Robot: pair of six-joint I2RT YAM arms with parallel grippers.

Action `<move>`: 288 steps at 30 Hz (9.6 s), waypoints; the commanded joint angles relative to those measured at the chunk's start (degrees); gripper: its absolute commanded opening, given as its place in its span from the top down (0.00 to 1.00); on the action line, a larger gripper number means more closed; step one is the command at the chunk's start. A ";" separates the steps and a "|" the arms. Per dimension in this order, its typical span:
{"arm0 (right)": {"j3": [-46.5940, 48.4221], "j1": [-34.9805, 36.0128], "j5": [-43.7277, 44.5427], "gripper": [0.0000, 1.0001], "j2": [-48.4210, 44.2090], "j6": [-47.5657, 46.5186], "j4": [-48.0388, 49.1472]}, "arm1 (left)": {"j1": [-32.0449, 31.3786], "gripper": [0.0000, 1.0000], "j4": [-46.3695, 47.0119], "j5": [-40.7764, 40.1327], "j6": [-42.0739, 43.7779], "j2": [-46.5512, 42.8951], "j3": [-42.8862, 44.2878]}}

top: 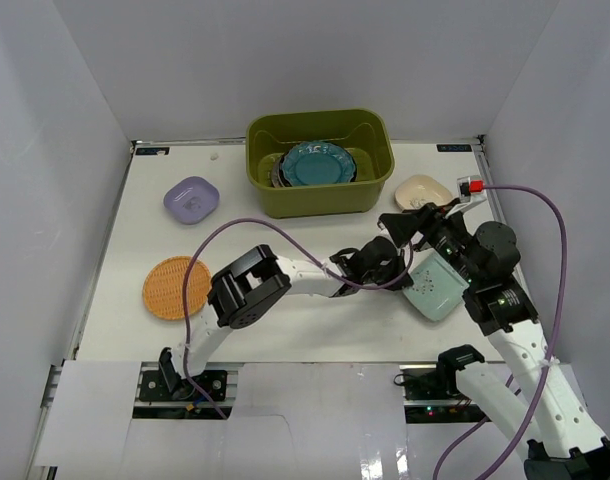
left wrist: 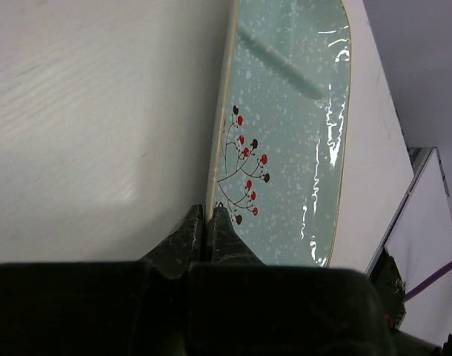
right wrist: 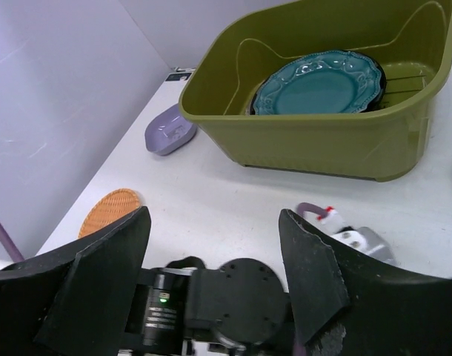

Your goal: Place the plates into the plastic bin on the countertop

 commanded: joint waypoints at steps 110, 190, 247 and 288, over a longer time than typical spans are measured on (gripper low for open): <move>18.77 26.07 2.25 0.11 50.40 8.60 24.58 | 7.85 0.02 -48.86 -56.31 10.69 -100.22 -37.96; 31.41 -13.25 2.60 0.26 55.87 10.98 14.23 | 59.60 0.02 -29.97 -7.31 -1.62 -60.25 -33.13; 70.13 -2.46 10.07 0.92 79.31 -10.72 -5.18 | 74.74 1.00 -22.32 2.39 1.20 -49.14 -25.74; 24.35 -10.19 4.45 0.43 37.49 -1.05 7.65 | 35.54 0.09 -35.77 -4.99 1.10 -7.49 39.03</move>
